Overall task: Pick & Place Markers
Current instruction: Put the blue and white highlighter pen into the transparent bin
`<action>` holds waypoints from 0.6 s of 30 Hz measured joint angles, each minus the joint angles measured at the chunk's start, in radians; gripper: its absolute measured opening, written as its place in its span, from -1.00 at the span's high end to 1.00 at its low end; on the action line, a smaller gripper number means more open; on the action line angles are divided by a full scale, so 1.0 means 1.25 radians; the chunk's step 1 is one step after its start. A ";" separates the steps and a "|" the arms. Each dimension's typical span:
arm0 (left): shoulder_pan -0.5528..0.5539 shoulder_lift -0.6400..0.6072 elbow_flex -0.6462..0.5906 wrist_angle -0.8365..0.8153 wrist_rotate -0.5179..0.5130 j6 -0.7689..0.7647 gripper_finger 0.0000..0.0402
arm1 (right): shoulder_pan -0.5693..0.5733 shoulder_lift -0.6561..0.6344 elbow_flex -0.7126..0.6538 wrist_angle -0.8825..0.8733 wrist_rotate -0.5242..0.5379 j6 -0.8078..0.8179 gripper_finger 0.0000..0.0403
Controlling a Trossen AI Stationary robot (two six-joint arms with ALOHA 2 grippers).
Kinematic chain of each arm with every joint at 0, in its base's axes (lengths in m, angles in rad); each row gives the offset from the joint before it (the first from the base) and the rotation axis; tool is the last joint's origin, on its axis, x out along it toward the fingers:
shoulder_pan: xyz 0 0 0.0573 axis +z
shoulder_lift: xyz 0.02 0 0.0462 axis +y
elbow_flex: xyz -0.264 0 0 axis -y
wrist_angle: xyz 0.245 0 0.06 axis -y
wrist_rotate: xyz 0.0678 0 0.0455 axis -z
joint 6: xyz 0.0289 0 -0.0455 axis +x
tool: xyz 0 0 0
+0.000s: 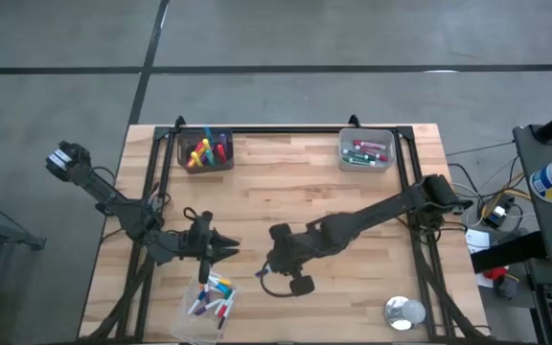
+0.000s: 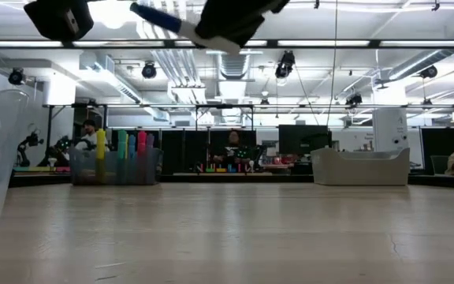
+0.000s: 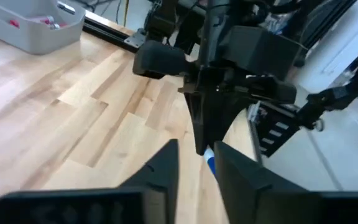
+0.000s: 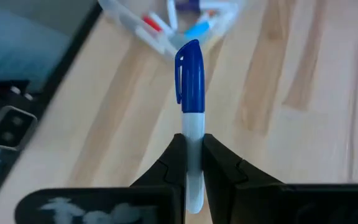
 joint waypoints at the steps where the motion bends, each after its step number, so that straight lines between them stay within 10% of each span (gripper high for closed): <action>1: 0.001 0.002 0.000 0.001 -0.005 0.015 0.49 | -0.004 0.000 0.002 -0.005 0.005 0.005 0.89; 18: 0.007 0.007 0.000 0.018 -0.054 0.050 0.28 | -0.046 -0.034 0.059 0.014 0.125 -0.011 0.89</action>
